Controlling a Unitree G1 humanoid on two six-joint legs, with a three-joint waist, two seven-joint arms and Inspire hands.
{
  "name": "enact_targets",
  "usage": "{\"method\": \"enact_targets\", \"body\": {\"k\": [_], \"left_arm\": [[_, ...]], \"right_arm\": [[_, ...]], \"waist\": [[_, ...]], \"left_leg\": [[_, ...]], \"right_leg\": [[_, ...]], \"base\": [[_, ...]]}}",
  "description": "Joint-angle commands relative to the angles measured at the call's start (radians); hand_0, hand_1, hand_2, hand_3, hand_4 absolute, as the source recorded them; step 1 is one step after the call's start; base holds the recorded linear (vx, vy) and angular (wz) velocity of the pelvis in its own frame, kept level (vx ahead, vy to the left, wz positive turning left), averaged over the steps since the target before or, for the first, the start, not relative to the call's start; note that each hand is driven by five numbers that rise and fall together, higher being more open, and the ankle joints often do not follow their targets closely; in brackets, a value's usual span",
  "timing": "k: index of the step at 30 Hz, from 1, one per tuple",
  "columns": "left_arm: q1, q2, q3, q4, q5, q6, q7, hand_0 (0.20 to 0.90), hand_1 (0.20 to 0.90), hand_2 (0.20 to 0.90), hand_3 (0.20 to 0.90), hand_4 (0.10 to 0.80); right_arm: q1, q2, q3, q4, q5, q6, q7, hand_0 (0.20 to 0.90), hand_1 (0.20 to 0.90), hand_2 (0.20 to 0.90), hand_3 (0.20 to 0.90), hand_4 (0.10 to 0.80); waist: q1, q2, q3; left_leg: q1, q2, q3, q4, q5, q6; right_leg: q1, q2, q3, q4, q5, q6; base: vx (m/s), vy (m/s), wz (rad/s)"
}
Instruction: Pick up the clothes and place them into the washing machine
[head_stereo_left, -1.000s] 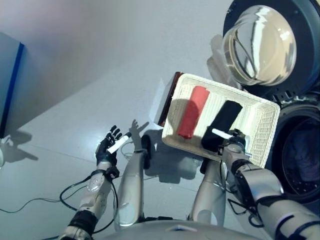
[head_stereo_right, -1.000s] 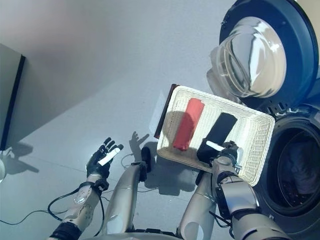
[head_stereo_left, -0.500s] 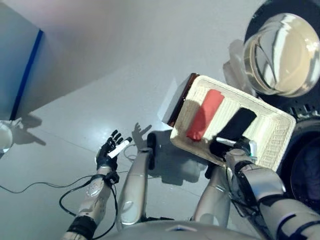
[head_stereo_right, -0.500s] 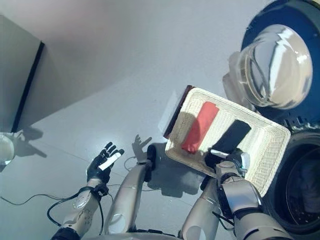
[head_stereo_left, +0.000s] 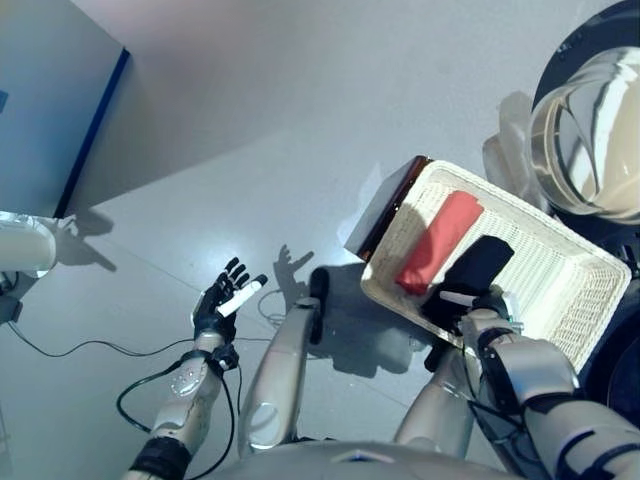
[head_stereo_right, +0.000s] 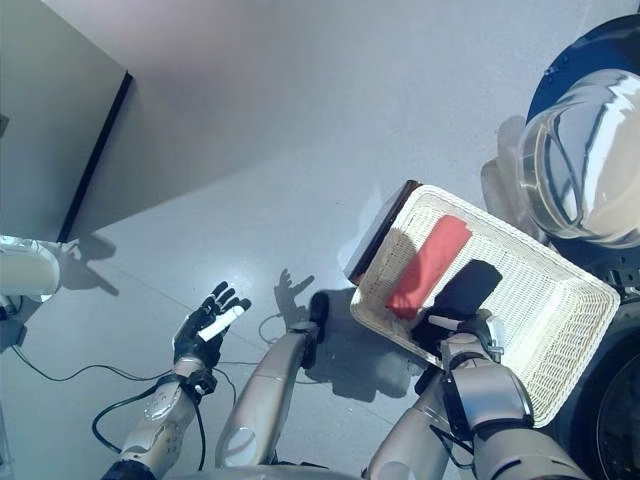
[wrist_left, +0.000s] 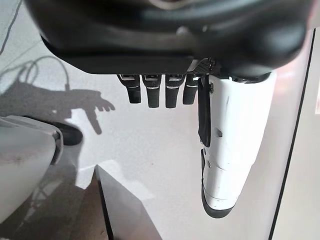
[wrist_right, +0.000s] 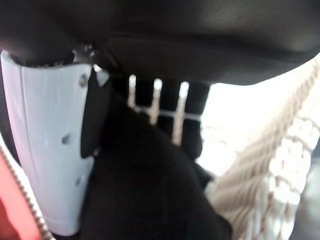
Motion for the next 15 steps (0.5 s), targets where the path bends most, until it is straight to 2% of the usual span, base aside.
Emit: {"method": "enact_targets", "body": {"k": [1, 2, 4, 5, 8, 10, 15], "left_arm": [[0.016, 0.066, 0.039, -0.083, 0.028, -0.043, -0.002, 0.900, 0.900, 0.900, 0.900, 0.800], [0.017, 0.066, 0.039, -0.083, 0.028, -0.043, -0.002, 0.900, 0.900, 0.900, 0.900, 0.800], [0.017, 0.067, 0.044, -0.080, 0.032, -0.043, 0.001, 0.900, 0.900, 0.900, 0.900, 0.800], [0.016, 0.067, 0.046, -0.078, 0.035, -0.044, 0.004, 0.900, 0.900, 0.900, 0.900, 0.800], [0.008, 0.066, 0.052, -0.056, 0.039, -0.048, 0.012, 0.900, 0.900, 0.900, 0.900, 0.800], [0.006, 0.065, 0.053, -0.048, 0.036, -0.049, 0.013, 0.900, 0.900, 0.900, 0.900, 0.800], [-0.002, 0.068, 0.062, -0.020, 0.025, -0.052, 0.018, 0.900, 0.900, 0.900, 0.900, 0.800]], "right_arm": [[0.037, -0.039, -0.057, -0.010, 0.042, 0.011, -0.004, 0.200, 0.200, 0.200, 0.200, 0.300], [0.038, -0.039, -0.057, -0.010, 0.042, 0.012, -0.004, 0.200, 0.200, 0.200, 0.200, 0.300], [0.050, -0.051, -0.093, -0.019, 0.091, -0.006, -0.017, 0.200, 0.200, 0.200, 0.200, 0.300], [0.056, -0.062, -0.115, -0.022, 0.120, -0.018, -0.025, 0.200, 0.200, 0.200, 0.200, 0.300], [0.078, -0.099, -0.191, -0.036, 0.237, -0.063, -0.046, 0.200, 0.200, 0.200, 0.200, 0.300], [0.083, -0.101, -0.198, -0.034, 0.247, -0.066, -0.046, 0.200, 0.200, 0.200, 0.200, 0.300], [0.094, -0.143, -0.333, -0.092, 0.510, -0.191, -0.055, 0.200, 0.200, 0.200, 0.200, 0.300]], "waist": [[0.010, 0.008, 0.013], [0.012, 0.008, 0.008], [0.005, 0.005, 0.007], [-0.002, 0.005, 0.012], [-0.029, -0.001, 0.009], [-0.032, -0.002, 0.009], [-0.073, -0.008, 0.005]], "left_leg": [[-0.024, 0.064, -0.031, 0.068, -0.074, -0.070], [-0.013, 0.068, -0.034, 0.077, -0.108, -0.075], [-0.010, 0.074, -0.029, 0.077, -0.110, -0.076], [-0.017, 0.072, -0.022, 0.067, -0.077, -0.070], [-0.006, 0.086, -0.012, 0.068, -0.082, -0.072], [-0.003, 0.088, -0.009, 0.068, -0.083, -0.073], [0.021, 0.114, 0.009, 0.053, -0.084, -0.081]], "right_leg": [[-0.001, 0.005, 0.079, -0.069, 0.203, 0.020], [0.006, 0.008, 0.083, -0.054, 0.170, 0.028], [0.002, 0.012, 0.090, -0.052, 0.167, 0.028], [-0.007, 0.012, 0.089, -0.067, 0.200, 0.019], [-0.015, 0.022, 0.099, -0.064, 0.197, 0.019], [-0.016, 0.024, 0.102, -0.064, 0.197, 0.020], [-0.024, 0.043, 0.122, -0.073, 0.193, 0.021]], "base": [[0.000, 0.000, 0.00], [0.000, 0.000, 0.00], [0.008, 0.004, -0.05], [-0.092, 0.028, -0.07], [-0.032, 0.008, -0.02], [0.006, -0.012, -0.07], [-0.011, -0.018, -0.22]]}}
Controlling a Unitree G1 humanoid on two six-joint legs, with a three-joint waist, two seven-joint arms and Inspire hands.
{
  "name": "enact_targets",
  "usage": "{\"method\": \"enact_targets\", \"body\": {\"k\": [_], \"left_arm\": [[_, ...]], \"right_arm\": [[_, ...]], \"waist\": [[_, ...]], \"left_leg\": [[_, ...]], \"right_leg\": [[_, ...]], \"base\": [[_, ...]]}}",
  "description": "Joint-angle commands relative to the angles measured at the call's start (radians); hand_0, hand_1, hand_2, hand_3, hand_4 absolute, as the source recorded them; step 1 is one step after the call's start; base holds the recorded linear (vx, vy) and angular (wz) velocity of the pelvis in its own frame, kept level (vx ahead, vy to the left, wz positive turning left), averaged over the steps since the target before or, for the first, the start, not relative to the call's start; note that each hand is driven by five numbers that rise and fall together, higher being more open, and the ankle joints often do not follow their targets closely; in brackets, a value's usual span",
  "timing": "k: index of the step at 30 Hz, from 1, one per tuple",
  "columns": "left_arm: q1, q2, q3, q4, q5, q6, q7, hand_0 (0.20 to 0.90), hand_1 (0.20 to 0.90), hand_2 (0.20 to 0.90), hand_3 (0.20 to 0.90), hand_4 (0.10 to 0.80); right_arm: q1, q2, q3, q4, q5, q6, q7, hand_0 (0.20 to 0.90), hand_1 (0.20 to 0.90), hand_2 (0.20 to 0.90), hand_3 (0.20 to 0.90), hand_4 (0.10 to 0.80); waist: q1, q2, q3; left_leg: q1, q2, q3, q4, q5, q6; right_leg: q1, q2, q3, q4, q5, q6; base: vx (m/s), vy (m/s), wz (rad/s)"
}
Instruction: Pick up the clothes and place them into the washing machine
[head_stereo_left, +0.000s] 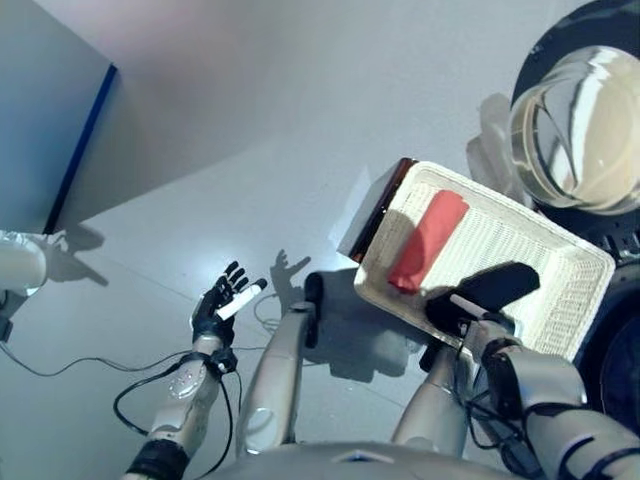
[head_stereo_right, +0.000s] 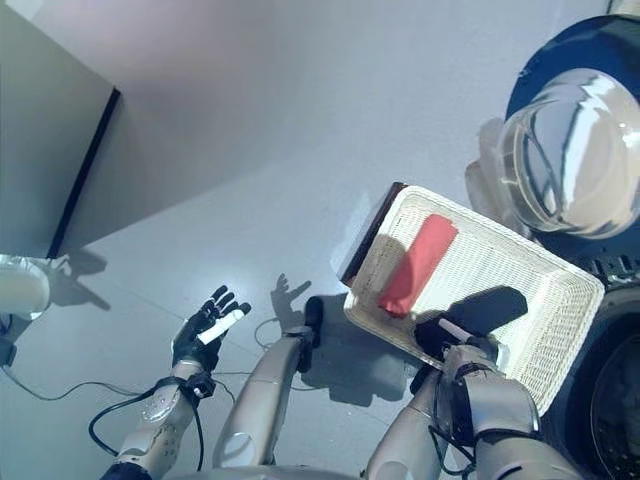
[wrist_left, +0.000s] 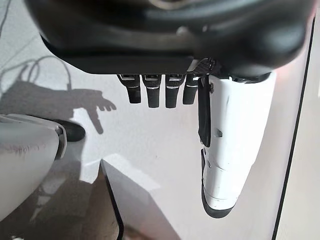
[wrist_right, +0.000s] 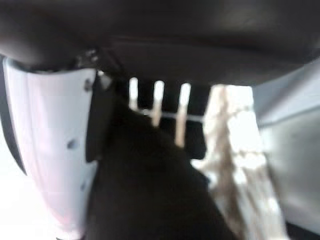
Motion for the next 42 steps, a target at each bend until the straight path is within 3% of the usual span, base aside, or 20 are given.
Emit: {"method": "enact_targets", "body": {"k": [1, 5, 8, 16, 19, 23, 36, 42], "left_arm": [[-0.013, 0.052, 0.062, -0.021, 0.004, -0.067, 0.010, 0.900, 0.900, 0.900, 0.900, 0.800], [-0.011, 0.042, 0.068, -0.011, -0.011, -0.074, 0.017, 0.900, 0.900, 0.900, 0.900, 0.800], [-0.009, 0.017, 0.071, 0.009, -0.036, -0.082, 0.027, 0.900, 0.900, 0.900, 0.900, 0.800], [0.001, -0.004, 0.053, 0.041, -0.064, -0.084, 0.020, 0.900, 0.900, 0.900, 0.900, 0.800], [0.010, -0.015, 0.037, 0.046, -0.085, -0.066, 0.004, 0.900, 0.900, 0.900, 0.900, 0.800], [0.019, -0.018, 0.027, 0.053, -0.099, -0.062, -0.008, 0.900, 0.900, 0.900, 0.900, 0.800], [0.043, 0.003, 0.012, 0.058, -0.079, -0.076, -0.023, 0.900, 0.900, 0.900, 0.900, 0.800], [0.050, 0.007, 0.006, 0.068, -0.073, -0.072, -0.027, 0.900, 0.900, 0.900, 0.900, 0.800]], "right_arm": [[0.026, -0.115, -0.053, -0.057, 0.171, -0.135, -0.051, 0.200, 0.200, 0.200, 0.200, 0.300], [0.047, -0.100, -0.108, -0.174, 0.298, -0.244, -0.045, 0.200, 0.200, 0.200, 0.200, 0.300], [0.066, -0.045, -0.192, -0.320, 0.490, -0.387, -0.006, 0.200, 0.200, 0.200, 0.200, 0.300], [0.047, -0.047, -0.304, -0.381, 0.669, -0.517, 0.006, 0.200, 0.200, 0.200, 0.200, 0.300], [0.020, -0.041, -0.383, -0.400, 0.861, -0.575, 0.067, 0.200, 0.200, 0.200, 0.200, 0.300], [0.001, -0.078, -0.385, -0.397, 0.874, -0.588, 0.066, 0.200, 0.200, 0.200, 0.200, 0.300], [-0.064, -0.397, -0.399, -0.322, 0.762, -0.565, -0.057, 0.200, 0.200, 0.200, 0.200, 0.300], [-0.071, -0.485, -0.403, -0.262, 0.763, -0.551, -0.069, 0.200, 0.200, 0.200, 0.200, 0.300]], "waist": [[-0.010, 0.010, 0.020], [-0.038, 0.004, 0.024], [-0.071, 0.003, 0.031], [-0.096, 0.019, 0.023], [-0.106, 0.032, 0.017], [-0.110, 0.040, 0.011], [-0.127, 0.088, -0.016], [-0.126, 0.089, -0.028]], "left_leg": [[0.025, 0.086, -0.027, 0.036, -0.071, -0.088], [0.036, 0.095, -0.013, 0.027, -0.069, -0.095], [0.040, 0.103, -0.005, 0.025, -0.069, -0.102], [0.053, 0.116, 0.001, 0.019, -0.069, -0.118], [0.051, 0.122, 0.003, 0.018, -0.069, -0.123], [0.053, 0.128, 0.013, 0.013, -0.069, -0.127], [0.051, 0.127, 0.047, 0.032, -0.086, -0.135], [0.044, 0.134, 0.053, 0.050, -0.095, -0.137]], "right_leg": [[-0.005, 0.011, 0.081, -0.043, 0.173, 0.015], [-0.013, 0.020, 0.095, -0.047, 0.172, 0.015], [-0.024, 0.031, 0.108, -0.043, 0.170, 0.013], [-0.030, 0.041, 0.115, -0.028, 0.156, 0.008], [-0.044, 0.046, 0.122, -0.013, 0.145, 0.007], [-0.063, 0.053, 0.135, -0.003, 0.141, 0.004], [-0.117, 0.044, 0.184, 0.041, 0.129, 0.007], [-0.134, 0.048, 0.196, 0.061, 0.120, 0.006]], "base": [[-0.019, 0.002, -0.28], [-0.022, 0.003, -0.19], [-0.016, 0.011, -0.23], [-0.003, -0.021, -0.09], [-0.004, 0.000, -0.07], [-0.002, 0.009, -0.09], [0.007, 0.014, -0.05], [0.014, 0.001, -0.03]]}}
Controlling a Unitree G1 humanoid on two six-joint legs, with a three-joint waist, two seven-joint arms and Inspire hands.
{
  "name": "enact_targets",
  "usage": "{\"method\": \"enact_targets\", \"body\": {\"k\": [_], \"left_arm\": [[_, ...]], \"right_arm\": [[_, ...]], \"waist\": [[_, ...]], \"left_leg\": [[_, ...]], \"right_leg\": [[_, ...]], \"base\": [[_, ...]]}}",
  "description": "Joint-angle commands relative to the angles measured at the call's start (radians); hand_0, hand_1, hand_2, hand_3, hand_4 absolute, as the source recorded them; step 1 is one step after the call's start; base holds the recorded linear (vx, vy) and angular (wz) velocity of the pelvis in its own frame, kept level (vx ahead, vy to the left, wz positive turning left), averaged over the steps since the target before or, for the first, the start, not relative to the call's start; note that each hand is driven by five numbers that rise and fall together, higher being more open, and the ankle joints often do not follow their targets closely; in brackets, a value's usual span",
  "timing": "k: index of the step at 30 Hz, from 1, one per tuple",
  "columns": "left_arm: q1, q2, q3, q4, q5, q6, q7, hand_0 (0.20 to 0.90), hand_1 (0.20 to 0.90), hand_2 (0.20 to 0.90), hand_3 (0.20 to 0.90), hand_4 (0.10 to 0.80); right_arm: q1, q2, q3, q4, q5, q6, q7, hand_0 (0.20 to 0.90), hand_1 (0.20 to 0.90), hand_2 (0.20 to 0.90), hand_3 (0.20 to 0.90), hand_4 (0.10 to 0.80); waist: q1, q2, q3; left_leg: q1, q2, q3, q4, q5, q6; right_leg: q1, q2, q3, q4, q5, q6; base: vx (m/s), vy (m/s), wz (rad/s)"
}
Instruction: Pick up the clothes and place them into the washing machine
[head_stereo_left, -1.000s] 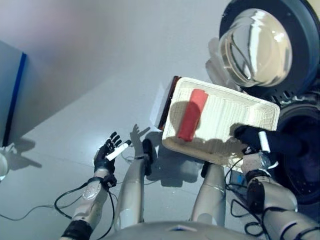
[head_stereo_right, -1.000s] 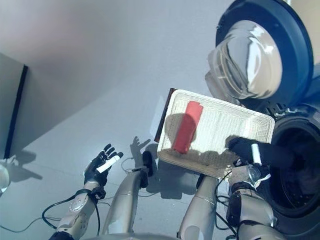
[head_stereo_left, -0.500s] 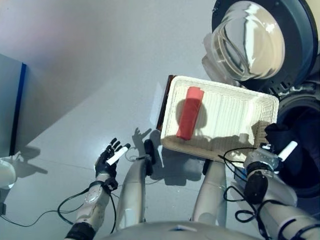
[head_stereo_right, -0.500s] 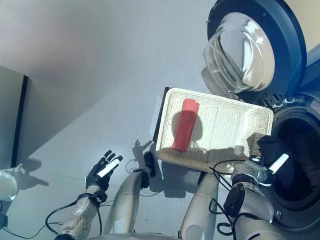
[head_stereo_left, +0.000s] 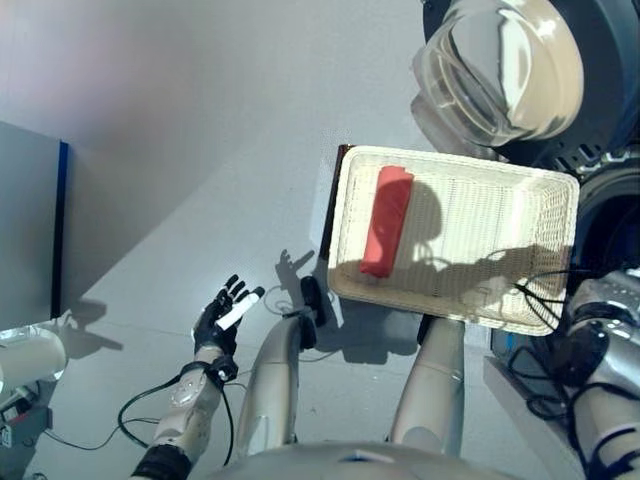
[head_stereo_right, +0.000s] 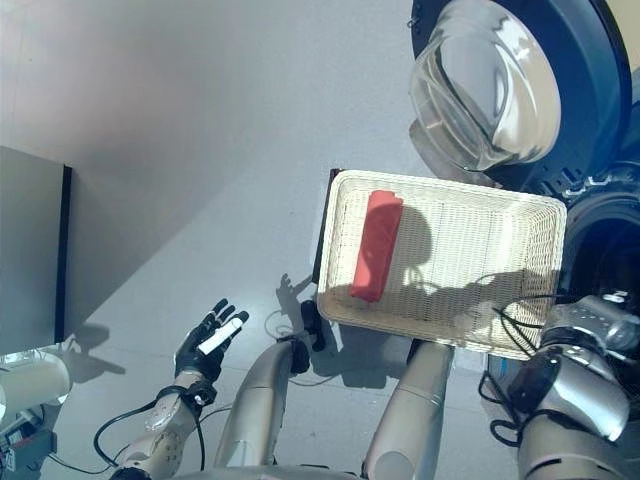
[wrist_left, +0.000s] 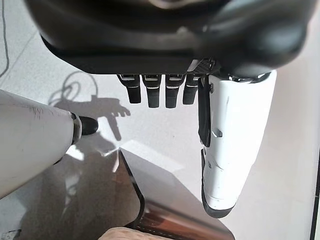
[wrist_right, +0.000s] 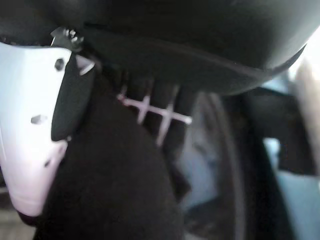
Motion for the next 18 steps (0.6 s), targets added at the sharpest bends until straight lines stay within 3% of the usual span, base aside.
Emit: {"method": "enact_targets", "body": {"k": [1, 3, 5, 18], "left_arm": [[0.047, 0.035, 0.014, -0.007, 0.022, -0.068, 0.000, 0.900, 0.900, 0.900, 0.900, 0.800], [0.043, 0.037, 0.014, -0.007, 0.021, -0.071, 0.005, 0.900, 0.900, 0.900, 0.900, 0.800], [0.037, 0.040, 0.011, -0.008, 0.023, -0.073, 0.008, 0.900, 0.900, 0.900, 0.900, 0.800], [0.045, 0.049, 0.024, -0.037, -0.005, -0.085, 0.008, 0.900, 0.900, 0.900, 0.900, 0.800]], "right_arm": [[0.037, -0.154, 0.034, 0.019, -0.055, -0.060, -0.012, 0.200, 0.200, 0.200, 0.200, 0.300], [0.038, -0.160, 0.052, 0.041, -0.074, -0.040, -0.020, 0.200, 0.200, 0.200, 0.200, 0.300], [0.036, -0.154, 0.067, 0.060, -0.081, -0.025, -0.017, 0.900, 0.900, 0.900, 0.900, 0.800], [0.027, -0.063, 0.118, 0.063, -0.094, 0.006, 0.004, 0.900, 0.900, 0.900, 0.900, 0.800]], "waist": [[-0.019, 0.022, -0.052], [-0.022, 0.019, -0.049], [-0.022, 0.017, -0.047], [-0.007, -0.006, -0.040]], "left_leg": [[0.024, 0.097, -0.079, 0.034, -0.042, -0.140], [0.024, 0.099, -0.076, 0.040, -0.045, -0.139], [0.022, 0.099, -0.075, 0.043, -0.047, -0.137], [0.007, 0.090, -0.085, 0.046, -0.038, -0.131]], "right_leg": [[-0.032, 0.008, 0.043, 0.068, 0.099, 0.003], [-0.035, 0.011, 0.043, 0.072, 0.100, 0.004], [-0.037, 0.012, 0.043, 0.071, 0.103, 0.004], [0.001, 0.003, 0.012, 0.036, 0.127, 0.007]], "base": [[0.013, -0.002, -0.06], [0.012, -0.001, -0.09], [-0.002, 0.002, -0.08], [-0.003, -0.004, 0.02]]}}
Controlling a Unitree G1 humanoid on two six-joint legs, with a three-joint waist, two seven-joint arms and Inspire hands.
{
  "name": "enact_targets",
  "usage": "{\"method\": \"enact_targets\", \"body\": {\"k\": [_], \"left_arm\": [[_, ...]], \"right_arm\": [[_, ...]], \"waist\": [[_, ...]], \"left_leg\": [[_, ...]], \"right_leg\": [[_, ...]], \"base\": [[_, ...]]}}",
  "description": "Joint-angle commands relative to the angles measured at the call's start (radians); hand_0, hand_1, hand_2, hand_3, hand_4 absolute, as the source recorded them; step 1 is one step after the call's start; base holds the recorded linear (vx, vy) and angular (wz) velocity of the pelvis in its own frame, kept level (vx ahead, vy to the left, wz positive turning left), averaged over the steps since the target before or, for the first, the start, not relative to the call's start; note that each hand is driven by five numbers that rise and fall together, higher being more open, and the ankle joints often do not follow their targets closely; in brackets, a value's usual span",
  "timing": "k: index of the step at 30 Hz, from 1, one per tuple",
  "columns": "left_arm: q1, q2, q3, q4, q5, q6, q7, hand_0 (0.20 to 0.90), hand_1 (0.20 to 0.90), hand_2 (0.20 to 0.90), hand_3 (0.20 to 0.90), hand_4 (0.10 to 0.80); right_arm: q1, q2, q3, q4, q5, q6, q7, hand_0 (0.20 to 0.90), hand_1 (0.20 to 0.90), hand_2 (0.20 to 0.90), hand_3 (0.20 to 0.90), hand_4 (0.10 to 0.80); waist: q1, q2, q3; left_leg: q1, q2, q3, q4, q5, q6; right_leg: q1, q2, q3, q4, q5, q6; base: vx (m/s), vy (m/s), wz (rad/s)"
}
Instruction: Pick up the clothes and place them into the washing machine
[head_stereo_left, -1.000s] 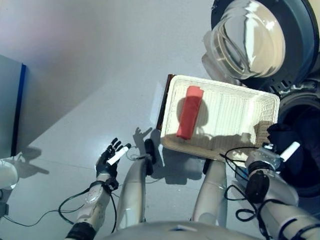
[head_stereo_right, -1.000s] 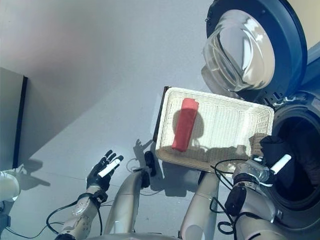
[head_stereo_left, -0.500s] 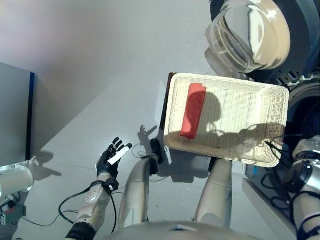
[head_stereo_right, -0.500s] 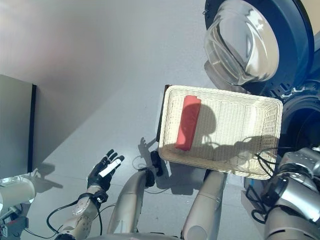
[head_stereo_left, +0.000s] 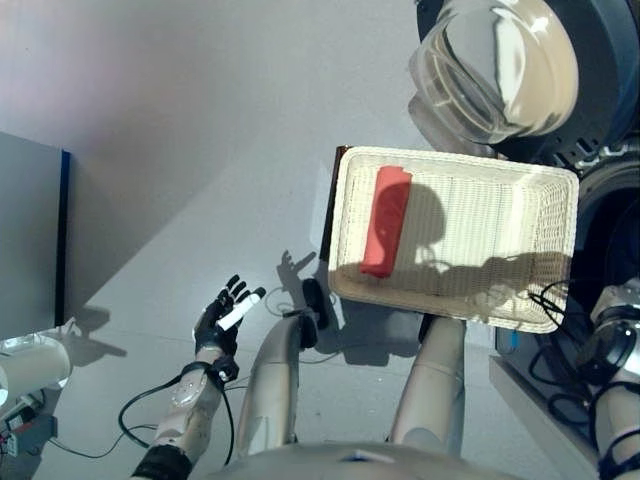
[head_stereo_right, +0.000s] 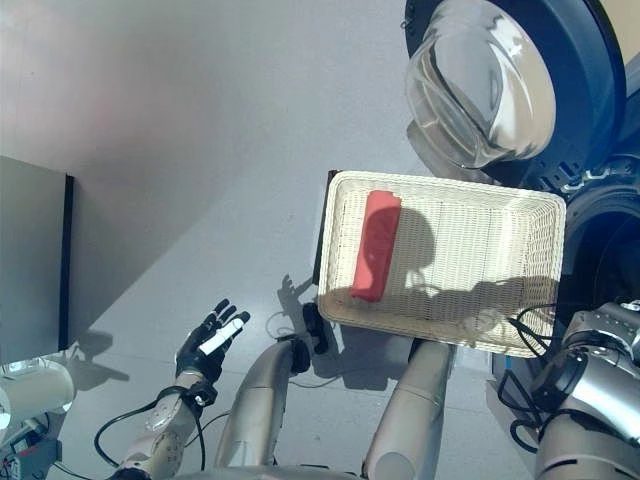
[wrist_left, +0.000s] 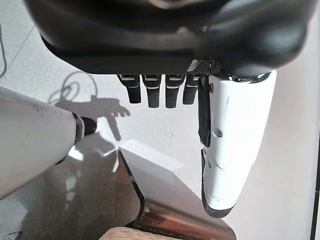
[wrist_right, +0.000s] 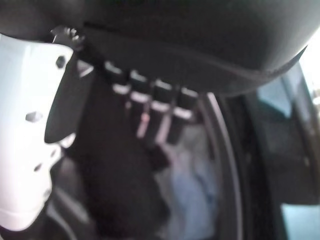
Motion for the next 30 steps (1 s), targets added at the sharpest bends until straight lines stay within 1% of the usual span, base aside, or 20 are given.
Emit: {"method": "enact_targets", "body": {"k": [1, 6, 11, 13, 15, 17, 18, 19, 23, 24, 29, 30], "left_arm": [[0.046, 0.050, 0.031, -0.035, -0.006, -0.082, 0.007, 0.900, 0.900, 0.900, 0.900, 0.800], [0.049, 0.053, 0.041, -0.038, -0.009, -0.079, 0.003, 0.900, 0.900, 0.900, 0.900, 0.800], [0.056, 0.060, 0.058, -0.045, -0.005, -0.086, 0.001, 0.900, 0.900, 0.900, 0.900, 0.800], [0.058, 0.065, 0.057, -0.051, 0.002, -0.088, -0.002, 0.900, 0.900, 0.900, 0.900, 0.800], [0.061, 0.068, 0.060, -0.061, 0.008, -0.092, -0.002, 0.900, 0.900, 0.900, 0.900, 0.800], [0.063, 0.075, 0.064, -0.067, 0.024, -0.099, -0.002, 0.900, 0.900, 0.900, 0.900, 0.800], [0.068, 0.079, 0.076, -0.077, 0.033, -0.105, 0.001, 0.900, 0.900, 0.900, 0.900, 0.800], [0.070, 0.079, 0.078, -0.078, 0.033, -0.105, 0.001, 0.900, 0.900, 0.900, 0.900, 0.800], [0.070, 0.082, 0.105, -0.083, 0.054, -0.114, 0.012, 0.900, 0.900, 0.900, 0.900, 0.800], [0.068, 0.083, 0.120, -0.082, 0.062, -0.119, 0.018, 0.900, 0.900, 0.900, 0.900, 0.800], [0.063, 0.091, 0.144, -0.095, 0.086, -0.116, 0.010, 0.900, 0.900, 0.900, 0.900, 0.800], [0.063, 0.092, 0.145, -0.099, 0.088, -0.116, 0.006, 0.900, 0.900, 0.900, 0.900, 0.800]], "right_arm": [[0.035, -0.023, 0.077, -0.049, -0.081, -0.059, 0.027, 0.900, 0.900, 0.900, 0.900, 0.800], [0.043, 0.059, 0.099, -0.073, -0.086, -0.055, 0.053, 0.900, 0.900, 0.900, 0.900, 0.800], [0.051, 0.153, 0.161, -0.086, -0.147, -0.024, 0.073, 0.900, 0.900, 0.900, 0.900, 0.800], [0.052, 0.175, 0.193, -0.075, -0.195, -0.001, 0.072, 0.900, 0.900, 0.900, 0.900, 0.800], [0.062, 0.217, 0.244, -0.093, -0.281, 0.021, 0.058, 0.900, 0.900, 0.900, 0.900, 0.800], [0.071, 0.259, 0.320, -0.109, -0.393, 0.048, 0.048, 0.900, 0.900, 0.900, 0.900, 0.800], [0.089, 0.304, 0.377, -0.142, -0.469, 0.057, 0.044, 0.900, 0.900, 0.900, 0.900, 0.800], [0.091, 0.308, 0.378, -0.147, -0.473, 0.057, 0.038, 0.900, 0.900, 0.900, 0.900, 0.800], [0.126, 0.397, 0.493, -0.225, -0.626, 0.088, 0.034, 0.900, 0.900, 0.900, 0.900, 0.800], [0.130, 0.429, 0.552, -0.249, -0.702, 0.109, 0.038, 0.900, 0.900, 0.900, 0.900, 0.800], [0.098, 0.461, 0.677, -0.175, -0.876, 0.206, 0.080, 0.900, 0.900, 0.900, 0.900, 0.800], [0.090, 0.463, 0.684, -0.151, -0.906, 0.221, 0.072, 0.900, 0.900, 0.900, 0.900, 0.800]], "waist": [[-0.013, -0.008, -0.037], [-0.010, -0.030, -0.030], [0.002, -0.050, -0.024], [0.012, -0.057, -0.021], [0.015, -0.065, -0.015], [0.022, -0.075, -0.010], [0.025, -0.085, -0.006], [0.023, -0.086, -0.006], [0.027, -0.109, -0.001], [0.035, -0.118, 0.001], [0.071, -0.132, 0.007], [0.078, -0.131, 0.007]], "left_leg": [[0.022, 0.086, -0.092, 0.013, -0.015, -0.129], [0.019, 0.076, -0.102, 0.010, -0.008, -0.124], [0.022, 0.068, -0.115, 0.001, 0.001, -0.119], [0.023, 0.064, -0.122, 0.001, 0.005, -0.117], [0.026, 0.060, -0.128, -0.001, 0.010, -0.115], [0.031, 0.055, -0.136, -0.005, 0.015, -0.112], [0.029, 0.053, -0.138, -0.003, 0.019, -0.110], [0.029, 0.053, -0.138, -0.003, 0.019, -0.110], [0.024, 0.048, -0.150, -0.001, 0.023, -0.106], [0.018, 0.047, -0.156, 0.003, 0.026, -0.105], [0.005, 0.032, -0.179, -0.007, 0.037, -0.100], [0.003, 0.029, -0.185, -0.010, 0.039, -0.100]], "right_leg": [[0.015, -0.004, 0.002, 0.023, 0.130, 0.004], [0.043, -0.007, -0.012, 0.001, 0.144, 0.002], [0.082, -0.011, -0.030, -0.026, 0.152, 0.000], [0.098, -0.015, -0.038, -0.034, 0.155, -0.001], [0.116, -0.019, -0.049, -0.045, 0.162, -0.001], [0.129, -0.018, -0.055, -0.054, 0.169, -0.002], [0.136, -0.019, -0.058, -0.061, 0.174, -0.004], [0.137, -0.019, -0.059, -0.061, 0.174, -0.004], [0.149, -0.017, -0.070, -0.074, 0.185, -0.004], [0.155, -0.019, -0.077, -0.077, 0.189, -0.005], [0.177, -0.027, -0.107, -0.093, 0.198, -0.002], [0.182, -0.030, -0.115, -0.095, 0.199, -0.001]], "base": [[-0.014, 0.007, 0.12], [-0.019, -0.008, 0.07], [-0.020, 0.001, 0.10], [-0.029, -0.003, 0.09], [-0.026, 0.003, 0.19], [-0.026, 0.001, 0.09], [-0.025, 0.003, 0.04], [-0.021, 0.011, 0.07], [-0.007, -0.006, 0.09], [-0.011, -0.025, 0.03], [0.001, -0.022, 0.10], [0.017, -0.022, 0.16]]}}
